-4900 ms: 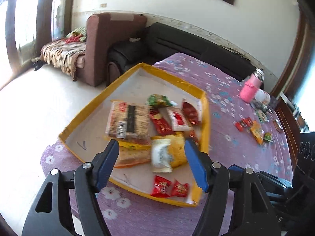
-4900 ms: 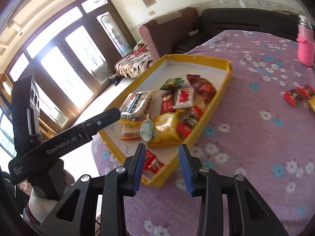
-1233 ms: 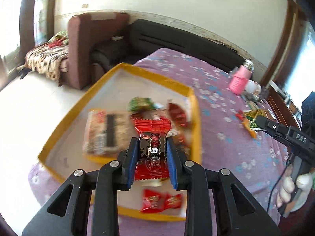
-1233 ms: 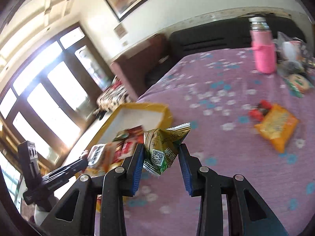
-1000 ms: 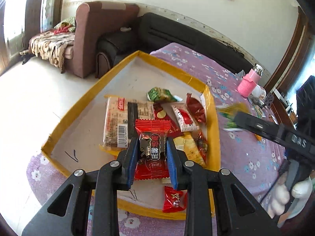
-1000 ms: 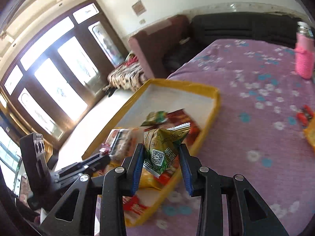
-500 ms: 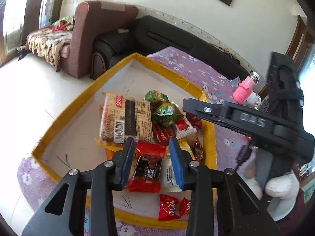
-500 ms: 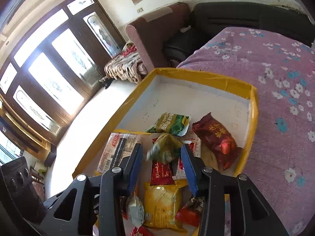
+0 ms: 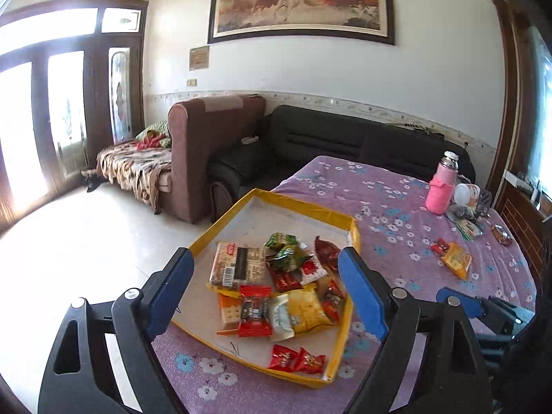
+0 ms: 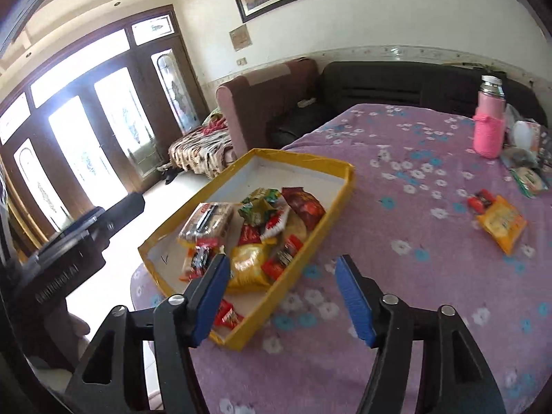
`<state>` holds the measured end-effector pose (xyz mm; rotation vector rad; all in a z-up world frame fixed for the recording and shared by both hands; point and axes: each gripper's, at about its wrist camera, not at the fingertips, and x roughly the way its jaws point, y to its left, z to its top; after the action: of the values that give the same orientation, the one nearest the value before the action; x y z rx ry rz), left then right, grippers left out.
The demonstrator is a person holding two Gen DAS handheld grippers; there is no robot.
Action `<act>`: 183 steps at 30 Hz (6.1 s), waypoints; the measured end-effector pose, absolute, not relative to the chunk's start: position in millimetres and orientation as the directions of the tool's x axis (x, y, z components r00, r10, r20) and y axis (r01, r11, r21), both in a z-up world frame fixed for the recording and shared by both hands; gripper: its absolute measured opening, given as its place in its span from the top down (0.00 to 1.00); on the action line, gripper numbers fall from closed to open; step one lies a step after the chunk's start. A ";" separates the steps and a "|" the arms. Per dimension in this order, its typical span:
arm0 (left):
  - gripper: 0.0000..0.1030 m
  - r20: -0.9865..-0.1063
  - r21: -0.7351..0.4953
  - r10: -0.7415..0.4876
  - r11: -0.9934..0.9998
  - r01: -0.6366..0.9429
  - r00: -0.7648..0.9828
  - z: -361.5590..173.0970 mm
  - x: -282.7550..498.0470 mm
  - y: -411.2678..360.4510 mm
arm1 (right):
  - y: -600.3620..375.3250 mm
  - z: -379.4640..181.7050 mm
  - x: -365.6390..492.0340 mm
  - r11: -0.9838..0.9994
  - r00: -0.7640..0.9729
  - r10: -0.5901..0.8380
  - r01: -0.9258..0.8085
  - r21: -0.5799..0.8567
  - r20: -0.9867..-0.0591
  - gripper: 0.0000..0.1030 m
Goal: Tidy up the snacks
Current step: 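Withdraw both open tools from the tray toward the remaining snacks, then grasp the yellow biscuit pack with the right tool while the left tool grasps a red candy, then carry the biscuit pack and red candy into the tray and open both tools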
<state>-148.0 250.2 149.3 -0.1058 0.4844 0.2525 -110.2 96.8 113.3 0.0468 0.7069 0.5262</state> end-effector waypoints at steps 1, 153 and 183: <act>0.16 -0.468 -0.033 0.219 0.964 -0.264 0.856 151.5 -151.0 246.3 | 91.6 112.7 -116.0 0.873 0.642 0.471 -0.438 0.215 -0.605 0.35; 0.78 -0.682 -0.336 -0.163 0.936 -0.107 0.713 78.8 -51.5 283.4 | -67.9 68.8 21.7 0.978 0.600 0.179 -0.020 0.209 -0.779 0.30; 0.76 -0.680 -0.340 -0.128 0.927 -0.156 0.722 56.5 -34.0 331.5 | 224.9 49.7 75.6 0.861 0.405 0.425 -0.457 0.223 -0.810 0.31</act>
<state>-34.0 331.5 56.5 -0.3929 0.7695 0.0157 75.6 224.9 49.7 -0.0360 1.0110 0.5569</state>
